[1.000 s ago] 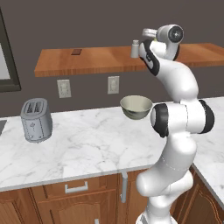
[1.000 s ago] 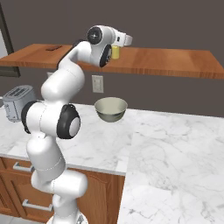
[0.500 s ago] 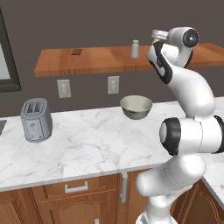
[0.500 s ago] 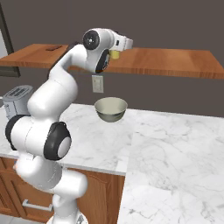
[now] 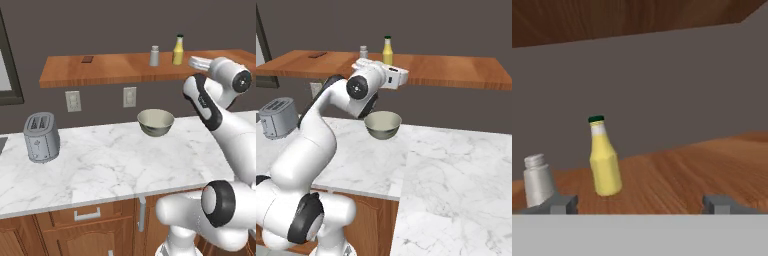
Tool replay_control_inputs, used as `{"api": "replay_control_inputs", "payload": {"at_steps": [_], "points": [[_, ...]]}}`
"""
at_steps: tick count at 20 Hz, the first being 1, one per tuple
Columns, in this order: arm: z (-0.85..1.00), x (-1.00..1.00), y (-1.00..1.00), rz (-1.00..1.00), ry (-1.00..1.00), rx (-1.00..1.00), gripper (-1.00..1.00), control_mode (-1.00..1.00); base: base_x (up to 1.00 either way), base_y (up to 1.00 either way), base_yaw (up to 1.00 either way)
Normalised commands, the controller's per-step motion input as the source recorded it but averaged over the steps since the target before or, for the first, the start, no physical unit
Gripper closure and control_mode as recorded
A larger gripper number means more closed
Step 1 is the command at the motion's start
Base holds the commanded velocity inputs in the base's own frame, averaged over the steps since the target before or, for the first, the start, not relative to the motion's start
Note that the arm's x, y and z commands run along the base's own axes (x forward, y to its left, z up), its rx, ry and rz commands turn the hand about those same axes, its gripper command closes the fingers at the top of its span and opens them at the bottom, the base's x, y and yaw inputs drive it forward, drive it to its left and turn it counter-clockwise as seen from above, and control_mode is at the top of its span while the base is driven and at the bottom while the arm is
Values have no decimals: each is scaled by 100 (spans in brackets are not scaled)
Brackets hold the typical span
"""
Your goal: Pick the shaker and mustard from the counter and place them in the cabinet.
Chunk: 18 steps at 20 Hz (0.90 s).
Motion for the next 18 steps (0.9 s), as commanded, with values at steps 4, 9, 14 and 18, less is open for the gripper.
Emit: {"api": "replay_control_inputs", "payload": {"at_steps": [4, 9, 14, 18], "points": [[-87, -100, -20, 2, -6, -9, -100, -100, 0, 0, 0], [-100, -100, -14, 4, 0, -18, -100, -100, 0, 0, 0], [-91, -100, -9, 5, -3, -10, -100, -100, 0, 0, 0], [-7, -33, -3, 4, -5, -1, -100, -100, 0, 0, 0]]}}
